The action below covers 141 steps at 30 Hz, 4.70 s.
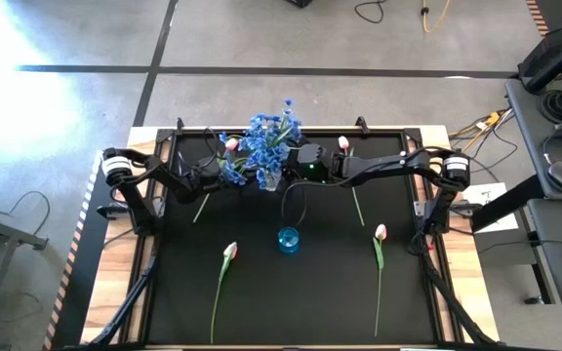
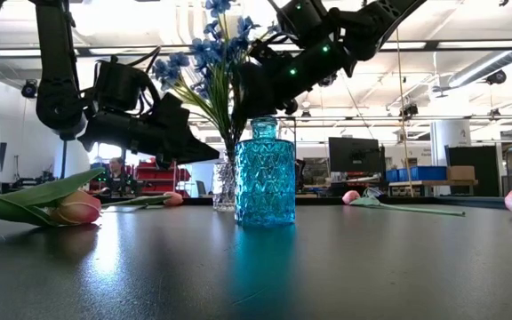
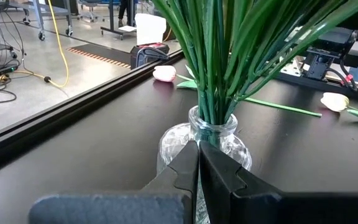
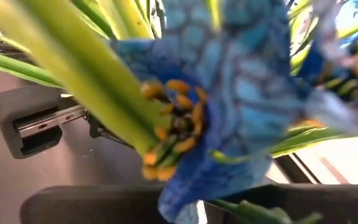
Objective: Sort flowers into vase by color
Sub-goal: Put the blue flowers into the transparent vase, then adjust the transparent vase
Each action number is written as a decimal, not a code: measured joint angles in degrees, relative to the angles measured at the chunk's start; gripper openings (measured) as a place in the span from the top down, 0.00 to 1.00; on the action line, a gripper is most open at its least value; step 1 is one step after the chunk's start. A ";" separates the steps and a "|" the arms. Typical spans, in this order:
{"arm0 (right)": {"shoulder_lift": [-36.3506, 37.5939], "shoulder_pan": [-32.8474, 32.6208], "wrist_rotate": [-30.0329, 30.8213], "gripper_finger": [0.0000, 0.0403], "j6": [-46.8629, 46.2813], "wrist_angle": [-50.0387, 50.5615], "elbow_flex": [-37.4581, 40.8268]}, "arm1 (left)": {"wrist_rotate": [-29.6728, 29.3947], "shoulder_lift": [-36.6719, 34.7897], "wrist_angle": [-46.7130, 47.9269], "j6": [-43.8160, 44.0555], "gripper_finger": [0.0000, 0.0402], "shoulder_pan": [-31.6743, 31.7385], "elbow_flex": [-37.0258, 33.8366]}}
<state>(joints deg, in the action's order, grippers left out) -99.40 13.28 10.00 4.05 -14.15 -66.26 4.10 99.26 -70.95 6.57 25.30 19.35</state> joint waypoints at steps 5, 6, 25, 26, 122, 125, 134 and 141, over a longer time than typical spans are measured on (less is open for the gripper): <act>-0.44 0.00 0.09 0.97 -0.44 -0.11 0.00 | 0.00 0.00 0.04 0.00 1.00 0.00 0.00; -0.44 0.00 0.06 0.97 -0.43 -0.09 0.00 | 0.00 0.00 0.04 0.00 1.00 0.00 0.00; 3.11 -0.91 0.02 0.57 3.36 1.79 0.11 | 0.00 0.00 0.04 0.17 1.00 -0.02 0.00; 3.62 -0.93 0.02 0.56 3.41 1.96 0.11 | 0.00 0.00 0.06 0.18 1.00 -0.02 0.00; 22.76 -2.84 -7.21 0.97 1.49 -9.39 34.85 | 2.44 13.69 6.89 6.60 1.00 -0.46 9.83; 20.57 -2.75 -6.98 0.97 1.47 -10.41 34.91 | 2.45 15.33 6.83 7.25 1.00 -0.46 11.77; 19.04 -1.21 -6.97 0.97 0.91 -11.39 34.91 | 2.47 15.98 5.99 7.67 1.00 -0.11 14.28; 19.08 0.78 -6.95 0.97 0.83 -11.48 34.91 | 2.46 15.96 5.97 7.49 1.00 1.15 15.93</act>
<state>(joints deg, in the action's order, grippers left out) -80.31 14.06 3.05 4.89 -25.63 -31.35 6.56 115.22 -64.98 14.06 26.45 35.28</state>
